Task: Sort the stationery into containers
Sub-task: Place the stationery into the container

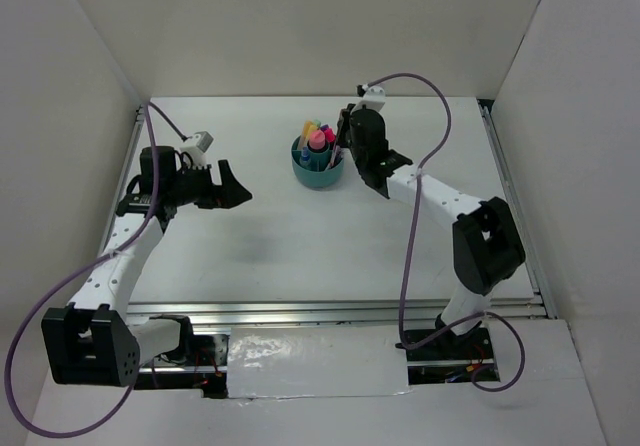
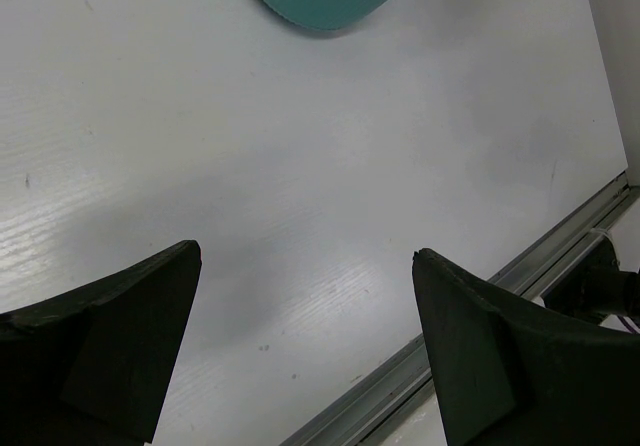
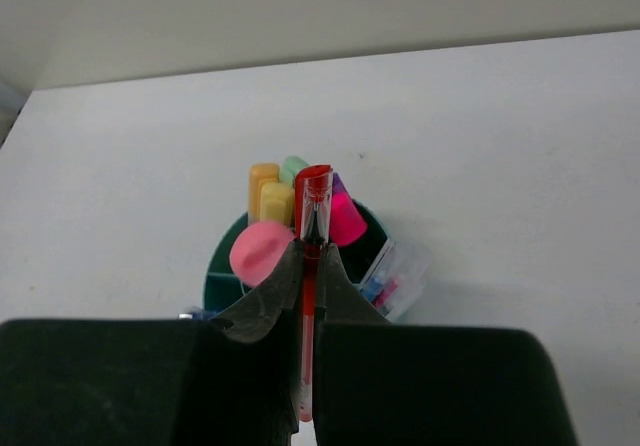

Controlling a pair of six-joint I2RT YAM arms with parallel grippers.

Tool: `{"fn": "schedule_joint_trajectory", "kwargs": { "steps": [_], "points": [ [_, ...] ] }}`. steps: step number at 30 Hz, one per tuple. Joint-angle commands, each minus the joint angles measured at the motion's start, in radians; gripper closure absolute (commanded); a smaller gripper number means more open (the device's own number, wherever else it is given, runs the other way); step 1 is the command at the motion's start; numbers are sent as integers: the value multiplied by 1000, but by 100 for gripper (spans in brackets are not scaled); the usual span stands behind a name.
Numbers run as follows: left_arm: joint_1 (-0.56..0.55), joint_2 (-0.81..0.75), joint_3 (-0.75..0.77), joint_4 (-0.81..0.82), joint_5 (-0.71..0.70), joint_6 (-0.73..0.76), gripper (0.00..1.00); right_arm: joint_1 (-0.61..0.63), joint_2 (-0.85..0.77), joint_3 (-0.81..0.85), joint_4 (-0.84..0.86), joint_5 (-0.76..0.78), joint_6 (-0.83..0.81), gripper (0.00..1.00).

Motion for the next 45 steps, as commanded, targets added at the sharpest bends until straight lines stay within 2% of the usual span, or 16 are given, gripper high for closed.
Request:
{"fn": "schedule_joint_trajectory", "kwargs": {
  "steps": [1,6,7,10,16,24,31,34,37,38,39,41,45],
  "points": [
    [35,-11,11,15,19,34,1,1,28,116,58,130,71,100],
    [48,-1,6,16,25,32,1,24,94,113,80,275,92,100],
    [48,1,3,24,26,26,1,43,118,122,81,370,91,100],
    [49,7,-2,30,31,22,1,68,170,156,64,519,109,100],
    [54,18,3,27,32,25,1,82,177,162,-12,492,192,100],
    [57,24,-3,30,34,26,1,90,218,148,32,498,157,100],
    [60,38,-11,39,40,23,1,111,249,124,96,542,137,95],
    [60,42,-13,39,39,25,1,119,249,124,84,512,135,84],
    [60,47,-16,42,40,20,1,120,230,130,45,428,129,58],
    [60,47,-16,44,42,19,1,122,223,139,31,405,129,45],
    [60,47,-16,45,45,16,1,122,206,144,11,382,129,39],
    [60,45,-9,47,46,14,1,122,184,167,-60,325,140,28],
    [60,39,15,33,42,17,1,120,67,165,-149,250,128,20]
  ]
}}
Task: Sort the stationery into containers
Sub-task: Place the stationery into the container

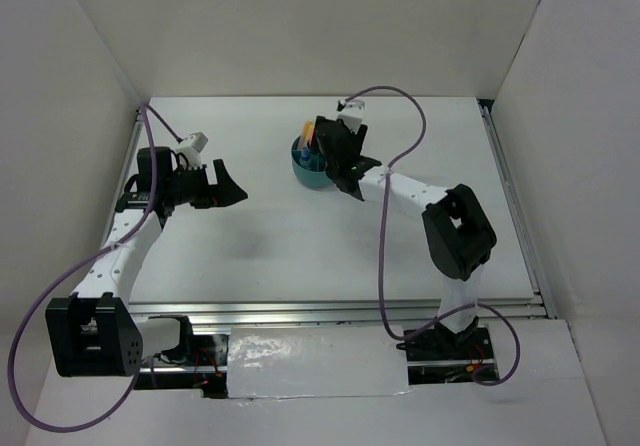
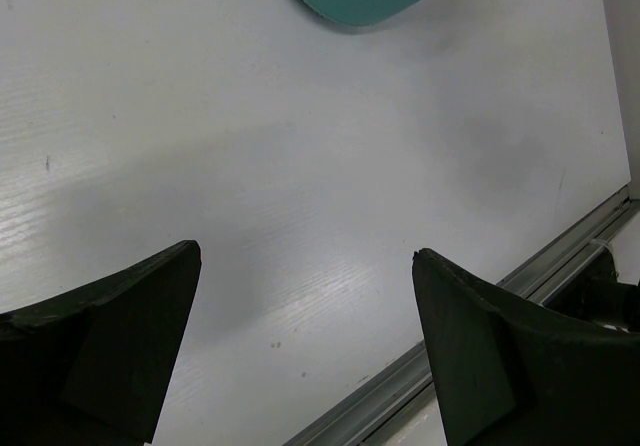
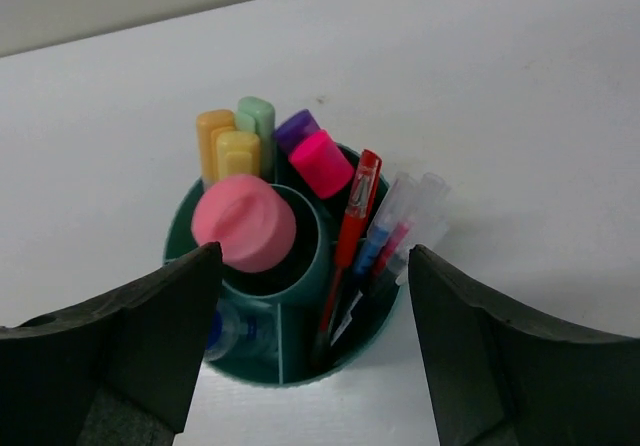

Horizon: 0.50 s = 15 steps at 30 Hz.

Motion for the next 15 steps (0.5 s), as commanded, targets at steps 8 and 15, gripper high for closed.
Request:
{"fn": "schedule_joint_trajectory", "kwargs": {
  "steps": [8,15],
  "points": [
    [2,-14,84,-95,-171,67,1,-254,-557,-39,-329,-744,-209,12],
    [-7,-83,-38,-89,-294,99,1,-592,-694,-258,-640,-1031,-545,1]
  ]
}}
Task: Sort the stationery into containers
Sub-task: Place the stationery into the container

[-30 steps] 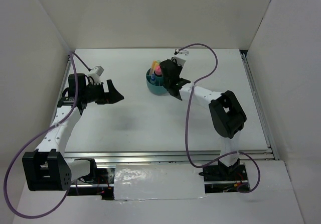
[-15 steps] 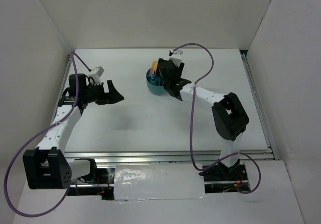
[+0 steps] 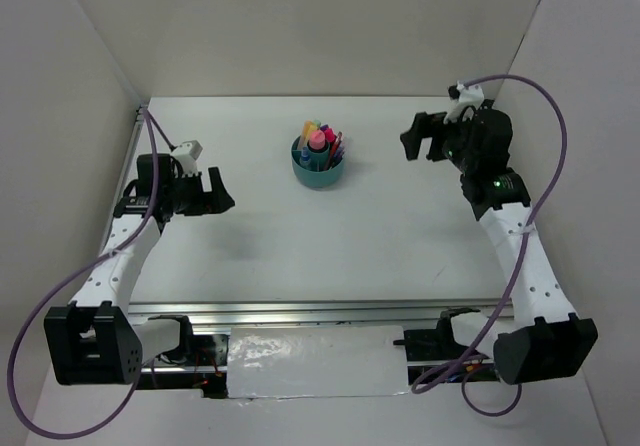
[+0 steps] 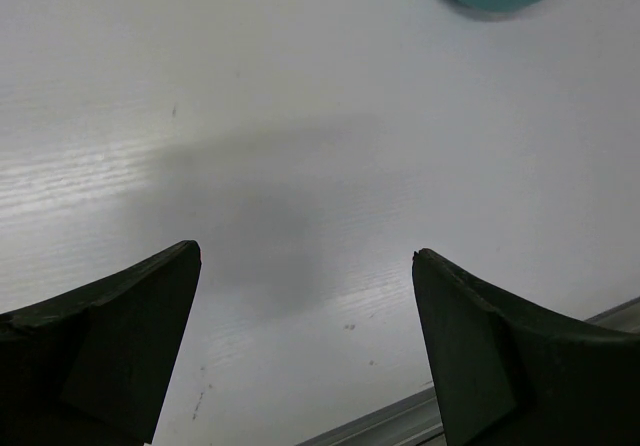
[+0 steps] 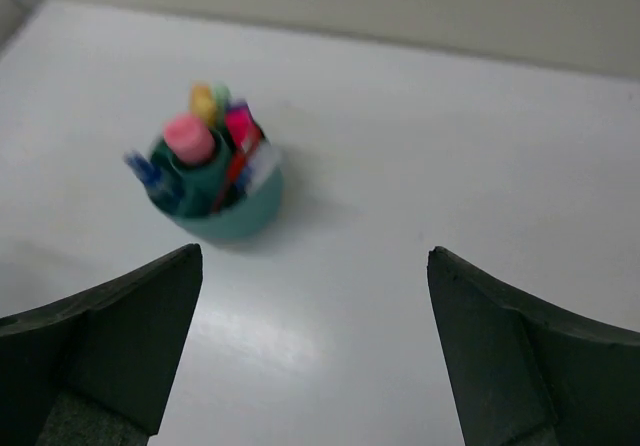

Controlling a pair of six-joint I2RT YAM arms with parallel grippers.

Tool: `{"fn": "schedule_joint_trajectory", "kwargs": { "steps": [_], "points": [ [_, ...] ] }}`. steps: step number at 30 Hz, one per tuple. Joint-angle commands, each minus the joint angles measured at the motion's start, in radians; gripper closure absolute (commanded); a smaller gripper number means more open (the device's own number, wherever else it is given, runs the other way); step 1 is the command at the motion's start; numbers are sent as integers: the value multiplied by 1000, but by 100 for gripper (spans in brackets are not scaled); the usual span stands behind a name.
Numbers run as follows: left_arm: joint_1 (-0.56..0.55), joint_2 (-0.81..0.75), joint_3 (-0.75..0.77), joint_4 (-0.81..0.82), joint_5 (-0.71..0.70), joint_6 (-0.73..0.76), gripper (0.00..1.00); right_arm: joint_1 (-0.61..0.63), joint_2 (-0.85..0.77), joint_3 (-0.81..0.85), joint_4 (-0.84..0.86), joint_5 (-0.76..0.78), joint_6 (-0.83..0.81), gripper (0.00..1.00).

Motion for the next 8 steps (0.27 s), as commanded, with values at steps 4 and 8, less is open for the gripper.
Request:
{"fn": "schedule_joint_trajectory", "kwargs": {
  "steps": [4,8],
  "points": [
    [-31,-141,-119,42,-153,29,1,-247,-89,-252,-259,-237,-260,0],
    [-80,-128,-105,-7,-256,45,1,-331,-158,-354,-224,-255,-289,0]
  ]
}}
